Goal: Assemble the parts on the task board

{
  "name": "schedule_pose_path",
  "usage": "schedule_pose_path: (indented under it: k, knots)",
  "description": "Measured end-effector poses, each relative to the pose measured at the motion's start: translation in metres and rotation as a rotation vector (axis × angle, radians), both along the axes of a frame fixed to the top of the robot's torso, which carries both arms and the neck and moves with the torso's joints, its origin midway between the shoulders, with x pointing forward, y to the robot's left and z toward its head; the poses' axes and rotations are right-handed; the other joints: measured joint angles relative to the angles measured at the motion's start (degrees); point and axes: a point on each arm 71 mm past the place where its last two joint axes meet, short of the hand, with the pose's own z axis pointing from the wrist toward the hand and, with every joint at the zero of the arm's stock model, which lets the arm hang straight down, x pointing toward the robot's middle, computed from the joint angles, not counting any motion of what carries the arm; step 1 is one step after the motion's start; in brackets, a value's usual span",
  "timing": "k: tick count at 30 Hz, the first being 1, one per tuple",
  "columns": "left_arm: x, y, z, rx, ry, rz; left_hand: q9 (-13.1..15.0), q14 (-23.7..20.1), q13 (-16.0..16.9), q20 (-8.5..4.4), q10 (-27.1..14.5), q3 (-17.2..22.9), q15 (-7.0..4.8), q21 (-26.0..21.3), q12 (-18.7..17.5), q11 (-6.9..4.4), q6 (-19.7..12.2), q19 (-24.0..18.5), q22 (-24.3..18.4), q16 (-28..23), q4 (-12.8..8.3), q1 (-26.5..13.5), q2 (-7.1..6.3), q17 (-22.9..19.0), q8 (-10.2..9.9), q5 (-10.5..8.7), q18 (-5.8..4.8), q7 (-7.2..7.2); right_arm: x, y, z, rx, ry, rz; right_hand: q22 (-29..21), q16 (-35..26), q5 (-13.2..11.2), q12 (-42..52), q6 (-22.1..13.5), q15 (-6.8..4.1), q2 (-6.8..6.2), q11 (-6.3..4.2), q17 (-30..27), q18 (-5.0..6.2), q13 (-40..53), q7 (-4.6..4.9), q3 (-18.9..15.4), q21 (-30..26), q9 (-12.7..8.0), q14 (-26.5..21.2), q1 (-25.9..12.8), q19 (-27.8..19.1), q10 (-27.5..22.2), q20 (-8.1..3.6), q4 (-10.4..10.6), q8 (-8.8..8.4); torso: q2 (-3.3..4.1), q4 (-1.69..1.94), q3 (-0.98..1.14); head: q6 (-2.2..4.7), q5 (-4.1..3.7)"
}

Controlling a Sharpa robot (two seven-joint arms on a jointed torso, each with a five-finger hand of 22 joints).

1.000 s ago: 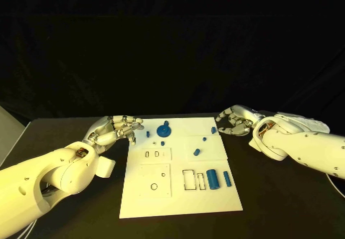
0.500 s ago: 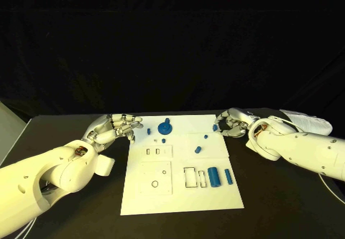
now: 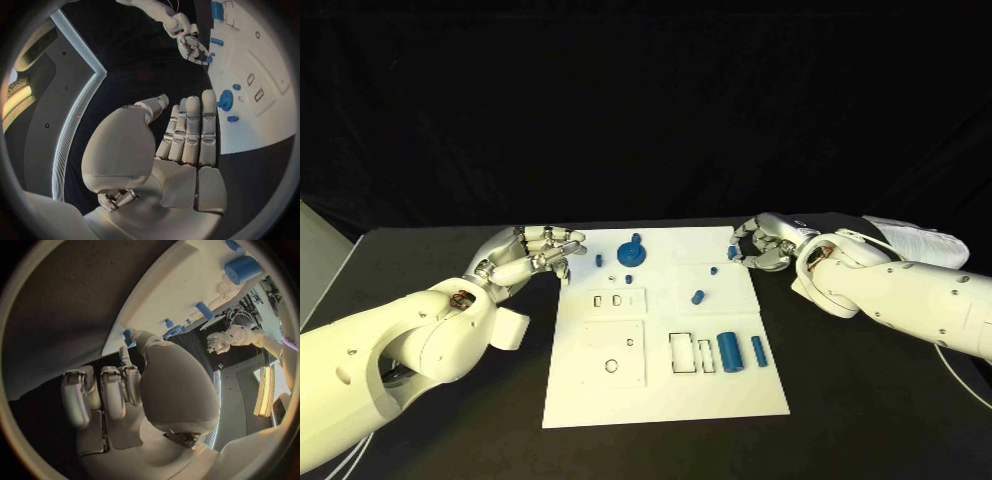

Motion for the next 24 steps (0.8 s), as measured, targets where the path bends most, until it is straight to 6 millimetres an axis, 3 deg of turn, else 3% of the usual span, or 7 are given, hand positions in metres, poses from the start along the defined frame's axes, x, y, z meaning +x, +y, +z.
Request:
schedule_pose_path:
  k: [24]
  knots:
    - [-0.0002,0.0011,0.0000,0.005,-0.001,-0.001,0.0,0.0,0.0,-0.21,0.0,0.0,0.00,-0.2,0.0,0.00,0.0,-0.2,0.0,-0.2,0.0,0.0,0.00,-0.1,0.0,0.00,0.01,0.00,0.0010,0.0036,-0.0017,-0.001,0.010,0.001,0.0,0.0,0.0,0.3,0.9,0.00,0.46,-0.22,0.0,0.00,0.0,-0.51,0.6,0.0,0.2,0.0,-0.5,0.0,0.2,0.00,0.6,0.33,-0.13,0.07,-0.08,-0.23,-0.03]
